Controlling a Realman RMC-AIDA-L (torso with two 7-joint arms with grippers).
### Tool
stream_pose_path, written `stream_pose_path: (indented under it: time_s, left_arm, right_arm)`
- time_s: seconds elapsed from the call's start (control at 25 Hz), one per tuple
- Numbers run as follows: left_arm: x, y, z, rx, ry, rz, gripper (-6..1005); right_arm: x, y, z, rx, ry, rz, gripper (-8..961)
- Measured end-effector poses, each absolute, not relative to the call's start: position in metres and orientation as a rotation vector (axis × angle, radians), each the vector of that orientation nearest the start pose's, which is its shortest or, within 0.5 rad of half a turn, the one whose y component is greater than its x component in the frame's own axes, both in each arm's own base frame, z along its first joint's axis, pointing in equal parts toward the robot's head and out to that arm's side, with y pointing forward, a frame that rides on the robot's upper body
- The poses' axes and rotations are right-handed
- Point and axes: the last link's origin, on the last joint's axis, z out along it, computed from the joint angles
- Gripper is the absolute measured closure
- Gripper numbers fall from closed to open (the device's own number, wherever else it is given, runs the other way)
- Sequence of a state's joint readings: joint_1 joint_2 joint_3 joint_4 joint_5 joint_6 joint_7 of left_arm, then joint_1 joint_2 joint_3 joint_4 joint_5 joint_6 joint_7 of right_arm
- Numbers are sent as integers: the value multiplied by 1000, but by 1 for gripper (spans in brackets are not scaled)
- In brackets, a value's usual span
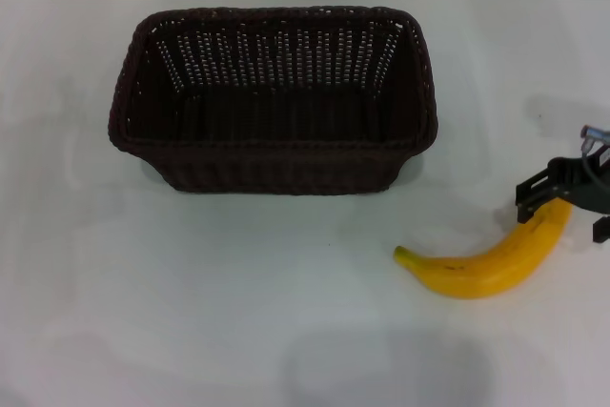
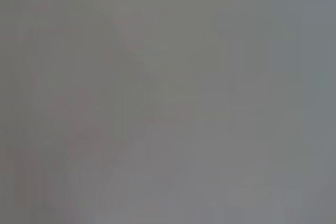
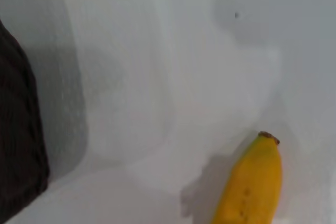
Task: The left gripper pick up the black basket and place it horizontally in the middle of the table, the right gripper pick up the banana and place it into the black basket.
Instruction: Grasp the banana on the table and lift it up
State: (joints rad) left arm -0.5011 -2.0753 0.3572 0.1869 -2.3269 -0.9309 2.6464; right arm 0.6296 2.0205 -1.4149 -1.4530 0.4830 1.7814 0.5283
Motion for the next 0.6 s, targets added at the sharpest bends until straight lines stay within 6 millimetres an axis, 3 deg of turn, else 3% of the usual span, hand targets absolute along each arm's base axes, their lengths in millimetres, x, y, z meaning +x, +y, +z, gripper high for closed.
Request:
stream_pose_path:
  time_s: [0.6]
  left_arm:
    - [-385,358,59,-1241,-849,-695,152]
  right_arm:
    - [195,357,14,-1706,1941,-369,99]
